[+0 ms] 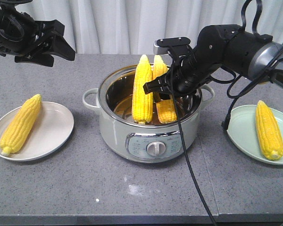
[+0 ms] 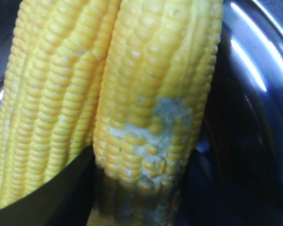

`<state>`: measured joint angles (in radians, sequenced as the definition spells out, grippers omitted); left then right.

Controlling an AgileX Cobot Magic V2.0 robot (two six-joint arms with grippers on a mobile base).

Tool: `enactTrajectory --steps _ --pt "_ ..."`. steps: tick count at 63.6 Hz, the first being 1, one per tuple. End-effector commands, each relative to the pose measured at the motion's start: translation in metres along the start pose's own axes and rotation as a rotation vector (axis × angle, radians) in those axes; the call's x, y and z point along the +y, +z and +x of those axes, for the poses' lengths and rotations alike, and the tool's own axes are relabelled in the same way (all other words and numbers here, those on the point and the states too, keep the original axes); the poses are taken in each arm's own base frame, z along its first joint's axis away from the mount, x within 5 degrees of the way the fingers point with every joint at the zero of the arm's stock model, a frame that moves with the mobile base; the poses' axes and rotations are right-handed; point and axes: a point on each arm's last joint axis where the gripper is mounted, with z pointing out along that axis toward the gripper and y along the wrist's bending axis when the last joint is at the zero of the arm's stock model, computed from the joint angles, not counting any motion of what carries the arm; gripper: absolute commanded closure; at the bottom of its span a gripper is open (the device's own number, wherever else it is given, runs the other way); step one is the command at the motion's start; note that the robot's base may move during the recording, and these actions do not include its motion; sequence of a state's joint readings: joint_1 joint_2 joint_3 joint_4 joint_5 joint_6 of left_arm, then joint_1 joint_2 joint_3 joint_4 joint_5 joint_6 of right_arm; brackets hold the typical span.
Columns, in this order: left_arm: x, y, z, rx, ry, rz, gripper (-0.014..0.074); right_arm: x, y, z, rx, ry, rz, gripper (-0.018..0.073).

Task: Distribute corn equally
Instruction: 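Lift the grasped cob up out of the pot with the right gripper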

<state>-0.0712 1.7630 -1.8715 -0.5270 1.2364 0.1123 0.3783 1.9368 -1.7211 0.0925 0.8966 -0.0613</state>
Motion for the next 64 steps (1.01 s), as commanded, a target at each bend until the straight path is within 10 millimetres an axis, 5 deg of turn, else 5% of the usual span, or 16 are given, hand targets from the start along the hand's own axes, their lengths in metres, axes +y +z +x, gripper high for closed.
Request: enactTrajectory --steps 1,14,37,50,64 --pt "-0.019 -0.026 -0.004 -0.105 0.03 0.043 0.0135 0.0 -0.031 -0.011 -0.095 -0.008 0.008 0.044" --pt "-0.02 -0.026 -0.004 -0.099 0.026 0.054 0.0135 0.003 -0.073 -0.016 -0.2 -0.015 0.011 0.0571" --pt "-0.031 -0.025 -0.001 -0.075 0.011 0.144 0.0135 0.011 -0.21 -0.009 -0.587 -0.045 0.031 0.0567" --pt "-0.066 -0.014 0.001 -0.1 0.067 0.236 0.0135 0.012 -0.278 0.014 -0.733 -0.088 0.097 0.0567" --pt "-0.11 0.0 0.006 -0.157 0.145 0.291 0.0151 0.009 -0.314 0.035 -0.77 -0.118 0.182 0.0564"
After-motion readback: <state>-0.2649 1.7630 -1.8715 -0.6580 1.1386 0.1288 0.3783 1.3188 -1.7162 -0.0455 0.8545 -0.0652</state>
